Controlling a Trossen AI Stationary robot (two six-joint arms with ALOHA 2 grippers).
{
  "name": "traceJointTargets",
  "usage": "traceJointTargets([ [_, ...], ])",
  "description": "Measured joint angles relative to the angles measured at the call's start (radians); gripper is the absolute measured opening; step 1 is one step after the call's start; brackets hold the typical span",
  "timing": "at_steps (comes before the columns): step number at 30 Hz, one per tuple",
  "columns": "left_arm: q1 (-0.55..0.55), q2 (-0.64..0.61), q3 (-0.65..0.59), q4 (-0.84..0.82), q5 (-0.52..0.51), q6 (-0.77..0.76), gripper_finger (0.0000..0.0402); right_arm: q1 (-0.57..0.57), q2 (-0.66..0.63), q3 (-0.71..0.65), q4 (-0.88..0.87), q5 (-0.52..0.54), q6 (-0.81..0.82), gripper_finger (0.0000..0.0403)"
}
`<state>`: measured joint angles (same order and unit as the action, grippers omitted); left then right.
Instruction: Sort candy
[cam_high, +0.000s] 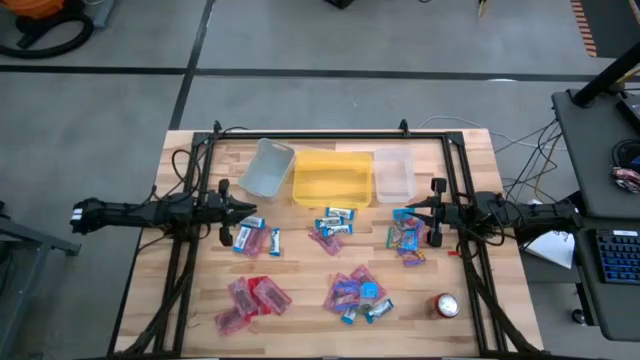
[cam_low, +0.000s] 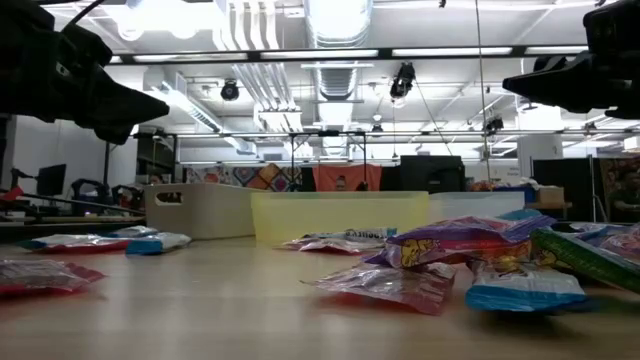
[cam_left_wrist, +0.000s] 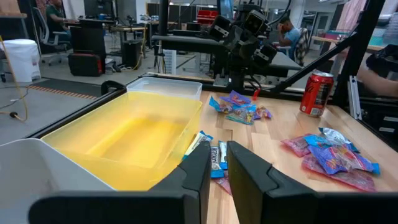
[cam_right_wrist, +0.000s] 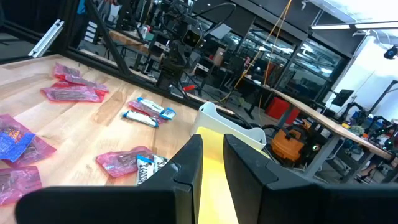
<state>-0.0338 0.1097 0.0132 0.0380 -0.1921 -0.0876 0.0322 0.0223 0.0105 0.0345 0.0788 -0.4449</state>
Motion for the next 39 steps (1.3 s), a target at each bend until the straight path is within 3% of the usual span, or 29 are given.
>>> traceJointTargets([
  [29,0.000,0.000,-0.002,0.014,0.000,-0.003,0.0037,0.000,0.000,0.000,0.000,0.001,0.000,0.0057],
  [34,-0.003,0.001,0.001,0.158,-0.038,-0.295,0.0037,0.000,0.000,0.000,0.010,0.003,0.007,0.0057],
  [39,-0.003,0.000,0.033,0.225,-0.123,-0.314,0.0037,0.000,0.000,0.000,0.013,0.001,0.163,0.0057],
])
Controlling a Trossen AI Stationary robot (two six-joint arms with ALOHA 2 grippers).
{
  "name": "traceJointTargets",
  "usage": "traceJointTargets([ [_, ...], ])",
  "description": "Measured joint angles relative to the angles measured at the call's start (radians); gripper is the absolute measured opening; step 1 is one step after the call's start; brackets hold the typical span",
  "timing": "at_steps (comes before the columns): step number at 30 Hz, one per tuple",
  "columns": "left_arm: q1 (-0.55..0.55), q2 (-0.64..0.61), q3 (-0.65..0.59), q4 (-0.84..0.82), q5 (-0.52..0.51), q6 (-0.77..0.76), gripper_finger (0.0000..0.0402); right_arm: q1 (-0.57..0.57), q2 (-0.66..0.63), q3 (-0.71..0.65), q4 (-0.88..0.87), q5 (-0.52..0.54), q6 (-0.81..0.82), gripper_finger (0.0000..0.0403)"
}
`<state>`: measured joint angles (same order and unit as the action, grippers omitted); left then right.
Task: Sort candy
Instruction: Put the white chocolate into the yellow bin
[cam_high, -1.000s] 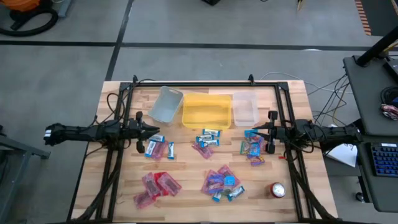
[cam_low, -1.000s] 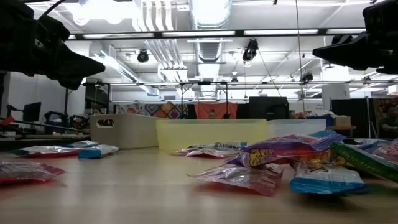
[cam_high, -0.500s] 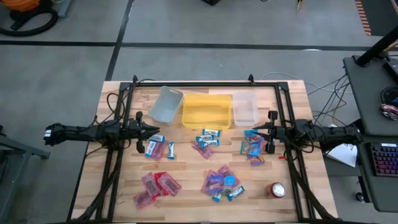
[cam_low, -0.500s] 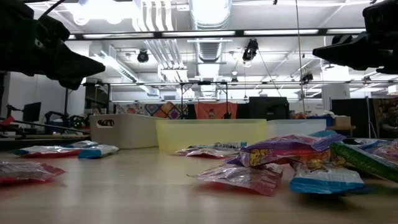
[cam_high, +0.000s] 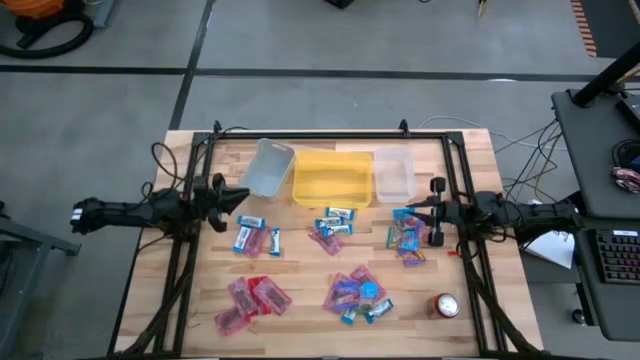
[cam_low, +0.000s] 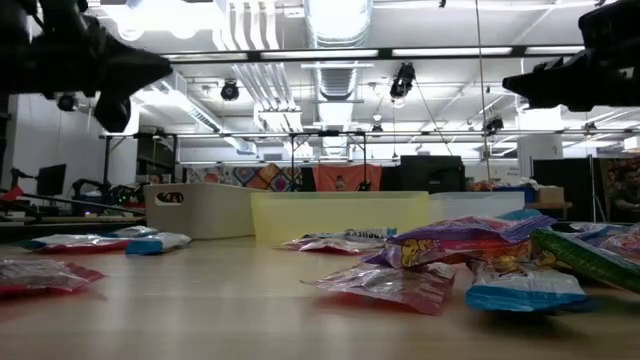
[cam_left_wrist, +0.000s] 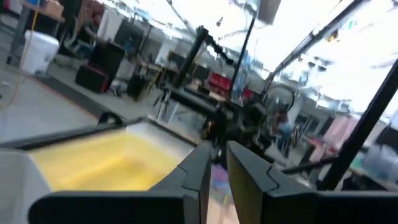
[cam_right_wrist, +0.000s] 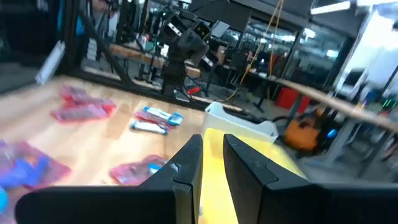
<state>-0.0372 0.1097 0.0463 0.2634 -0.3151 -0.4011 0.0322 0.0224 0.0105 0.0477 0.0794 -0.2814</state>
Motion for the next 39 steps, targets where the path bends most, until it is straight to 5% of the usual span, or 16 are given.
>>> traceJointTargets([
  [5,0.000,0.018,0.016,-0.003,0.000,-0.020,0.0037,0.000,-0.001,0.000,0.061,-0.001,0.217,0.0057],
  [8,0.000,0.056,0.039,-0.040,0.002,-0.217,0.0037,0.000,0.000,0.000,0.123,0.000,0.352,0.0057],
  [15,-0.024,0.222,0.329,-0.855,0.047,-0.678,0.0037,0.000,0.000,0.000,0.288,-0.001,0.395,0.0057],
  [20,-0.033,0.396,0.464,-1.155,0.120,-0.779,0.0037,0.000,0.000,0.018,0.280,-0.001,0.377,0.0057],
  [29,-0.034,0.636,0.461,-1.161,0.175,-0.779,0.0045,0.000,-0.002,0.064,0.280,-0.001,0.379,0.0057],
  [39,-0.059,0.783,0.459,-1.021,0.177,-0.798,0.0121,0.000,0.007,0.069,0.271,-0.001,0.484,0.0057],
])
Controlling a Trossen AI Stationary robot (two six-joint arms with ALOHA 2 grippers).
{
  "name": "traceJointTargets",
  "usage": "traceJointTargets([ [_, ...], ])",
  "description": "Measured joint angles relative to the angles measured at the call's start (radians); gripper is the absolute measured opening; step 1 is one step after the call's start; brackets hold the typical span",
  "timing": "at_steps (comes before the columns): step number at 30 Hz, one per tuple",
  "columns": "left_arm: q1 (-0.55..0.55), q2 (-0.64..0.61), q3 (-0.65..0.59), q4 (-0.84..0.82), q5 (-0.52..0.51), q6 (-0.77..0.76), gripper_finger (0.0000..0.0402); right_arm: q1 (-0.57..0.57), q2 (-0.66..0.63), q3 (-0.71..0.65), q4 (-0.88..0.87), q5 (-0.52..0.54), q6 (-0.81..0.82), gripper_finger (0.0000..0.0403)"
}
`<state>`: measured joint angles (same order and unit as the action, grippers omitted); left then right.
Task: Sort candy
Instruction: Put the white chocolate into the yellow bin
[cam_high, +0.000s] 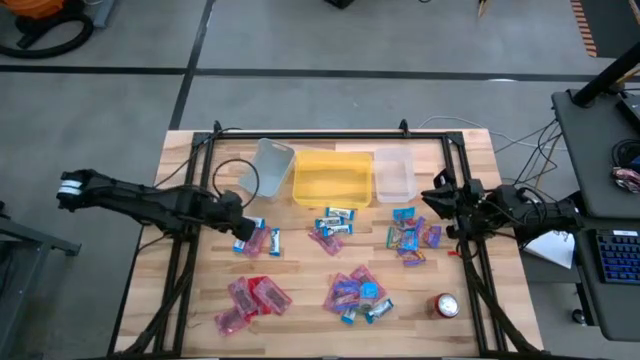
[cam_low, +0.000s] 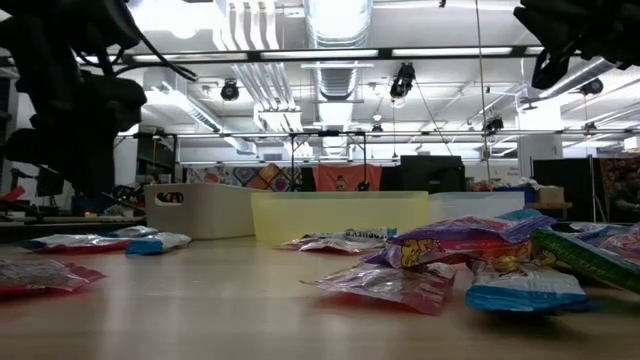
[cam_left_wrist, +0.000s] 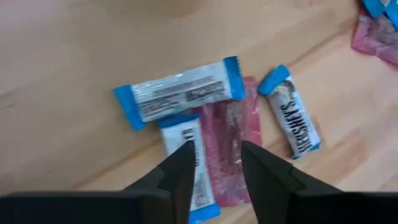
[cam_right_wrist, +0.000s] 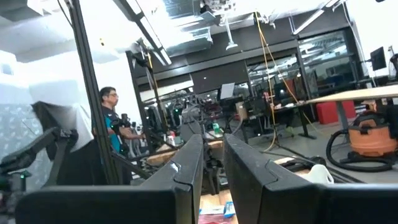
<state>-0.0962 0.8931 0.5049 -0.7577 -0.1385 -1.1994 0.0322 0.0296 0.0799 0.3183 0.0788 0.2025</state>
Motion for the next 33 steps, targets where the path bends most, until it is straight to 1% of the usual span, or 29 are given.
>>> traceJointTargets([
  [4,-0.015,0.068,0.000,0.024,0.000,-0.020,0.0149,0.000,0.017,0.001,-0.002,0.000,0.000,0.0057],
  [8,-0.023,0.132,-0.001,0.024,0.000,-0.043,0.0161,0.000,0.034,0.001,-0.003,0.000,0.008,0.0057],
  [17,-0.061,0.256,0.020,0.024,0.000,-0.057,0.0163,0.000,0.060,0.002,-0.006,0.000,0.008,0.0057],
  [26,-0.067,0.366,0.024,0.037,0.000,-0.057,0.0162,0.000,0.060,0.002,-0.006,0.000,0.008,0.0057],
  [30,-0.069,0.397,0.027,0.050,0.000,-0.057,0.0161,0.000,0.060,0.002,-0.006,0.000,0.008,0.0057],
  [33,-0.071,0.411,0.029,0.051,0.009,-0.057,0.0151,0.000,0.059,0.002,-0.006,-0.001,0.008,0.0057],
])
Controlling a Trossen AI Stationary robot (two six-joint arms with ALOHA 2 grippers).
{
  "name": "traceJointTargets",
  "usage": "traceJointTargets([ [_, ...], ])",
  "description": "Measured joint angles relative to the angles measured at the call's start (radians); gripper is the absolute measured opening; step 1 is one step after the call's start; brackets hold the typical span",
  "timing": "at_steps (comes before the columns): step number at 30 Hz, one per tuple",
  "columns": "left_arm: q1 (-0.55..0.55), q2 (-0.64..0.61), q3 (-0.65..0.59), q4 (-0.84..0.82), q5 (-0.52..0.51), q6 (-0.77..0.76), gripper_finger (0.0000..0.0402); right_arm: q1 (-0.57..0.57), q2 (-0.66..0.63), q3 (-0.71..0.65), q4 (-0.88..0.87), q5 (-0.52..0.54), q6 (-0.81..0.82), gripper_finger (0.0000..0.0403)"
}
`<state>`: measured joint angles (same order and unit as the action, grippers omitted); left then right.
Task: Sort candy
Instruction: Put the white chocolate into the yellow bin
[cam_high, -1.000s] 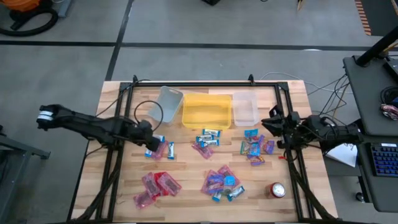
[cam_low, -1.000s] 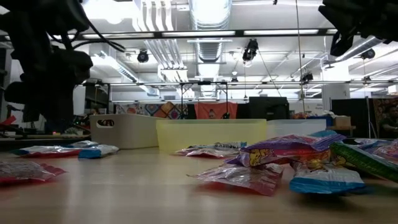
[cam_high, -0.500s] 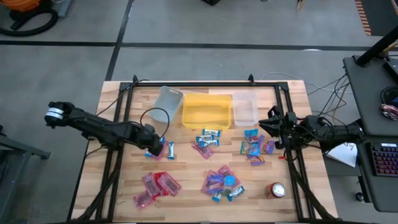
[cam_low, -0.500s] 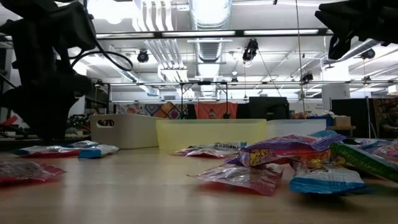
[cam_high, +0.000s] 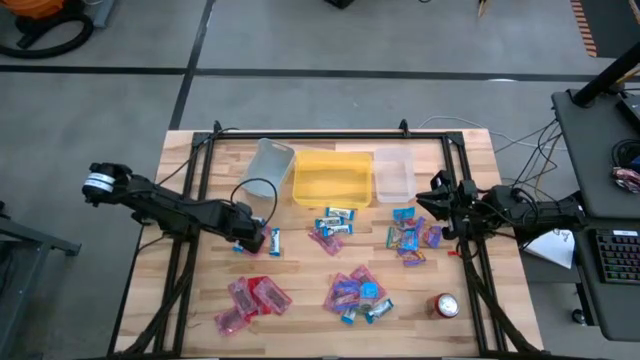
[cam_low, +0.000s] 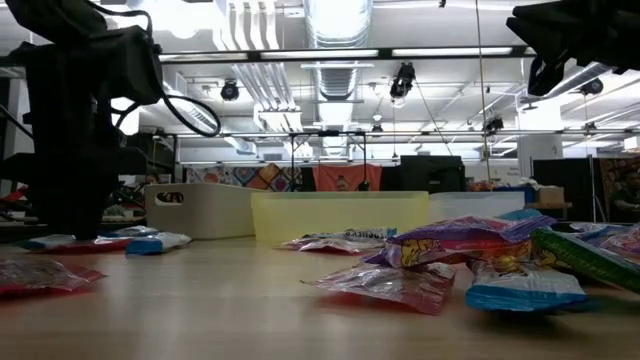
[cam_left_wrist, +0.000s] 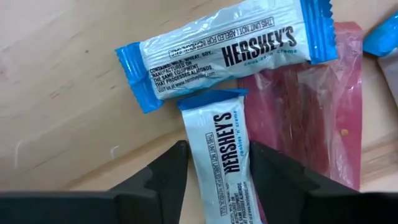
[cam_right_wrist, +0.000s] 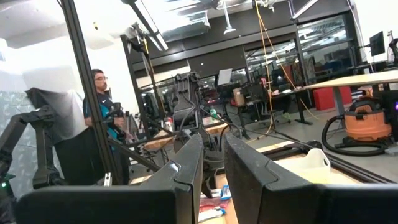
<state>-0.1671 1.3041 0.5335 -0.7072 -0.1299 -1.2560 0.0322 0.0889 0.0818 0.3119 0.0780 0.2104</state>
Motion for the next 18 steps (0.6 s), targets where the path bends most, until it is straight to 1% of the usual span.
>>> traceJointTargets([
  [9,-0.010,-0.022,-0.003,0.015,0.018,0.000,0.0080,0.000,0.000,0.000,0.000,0.000,0.000,0.0057],
  [12,-0.012,-0.030,-0.004,0.013,0.021,0.000,0.0072,0.000,0.000,0.000,0.000,0.000,0.000,0.0057],
  [18,-0.033,-0.046,0.009,0.008,0.028,-0.002,0.0069,0.000,0.000,0.000,0.000,0.000,0.000,0.0057],
])
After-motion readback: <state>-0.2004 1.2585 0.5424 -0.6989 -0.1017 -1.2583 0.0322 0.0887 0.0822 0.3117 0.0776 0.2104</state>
